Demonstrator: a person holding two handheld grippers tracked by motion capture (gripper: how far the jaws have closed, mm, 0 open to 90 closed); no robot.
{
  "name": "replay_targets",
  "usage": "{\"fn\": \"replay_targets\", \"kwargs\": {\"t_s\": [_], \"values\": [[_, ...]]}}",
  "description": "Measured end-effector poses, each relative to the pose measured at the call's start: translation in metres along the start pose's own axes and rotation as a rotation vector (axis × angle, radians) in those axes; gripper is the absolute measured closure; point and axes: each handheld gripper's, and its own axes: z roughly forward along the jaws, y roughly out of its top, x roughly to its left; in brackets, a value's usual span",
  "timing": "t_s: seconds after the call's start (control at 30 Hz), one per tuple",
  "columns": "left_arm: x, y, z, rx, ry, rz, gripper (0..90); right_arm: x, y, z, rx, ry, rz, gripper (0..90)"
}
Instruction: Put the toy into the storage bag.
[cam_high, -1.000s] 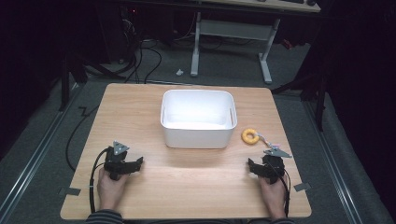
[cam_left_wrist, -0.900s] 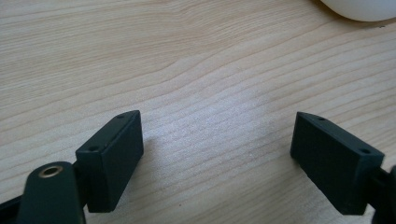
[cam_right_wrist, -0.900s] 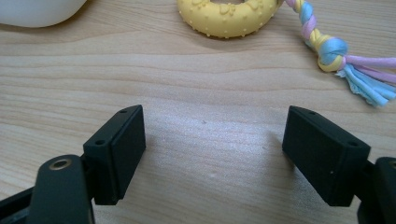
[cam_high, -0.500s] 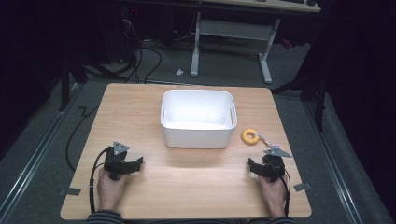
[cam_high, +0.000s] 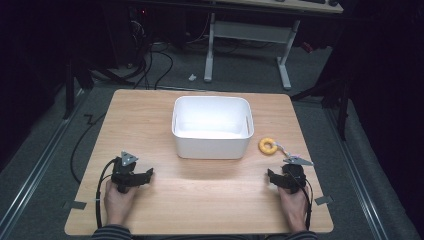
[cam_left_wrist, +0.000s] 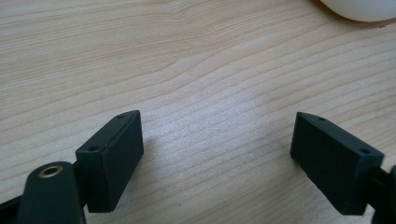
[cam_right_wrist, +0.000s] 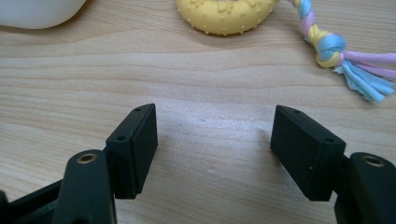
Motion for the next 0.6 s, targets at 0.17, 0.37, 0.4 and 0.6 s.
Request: {"fn": "replay_targets", "kwargs": {"t_s": [0.17, 0.37, 0.4, 0.6], "values": [[0.0, 0.0, 0.0, 0.0, -0.001, 0.0, 17.5, -0.003, 0.0, -0.007, -0.009, 0.041, 0.008, 36.8], [0.0, 0.0, 0.0, 0.0, 0.0, 0.0, 17.5, -0.007, 0.001, -0.016, -0.015, 0.08, 0.016, 35.4], [0.0, 0.0, 0.0, 0.0, 0.0, 0.0, 17.5, -0.007, 0.001, -0.016, -0.015, 0.08, 0.016, 35.4], [0.0, 0.0, 0.0, 0.0, -0.001, 0.0, 17.5, -0.009, 0.005, -0.021, 0.008, 0.108, -0.005, 34.4]]}}
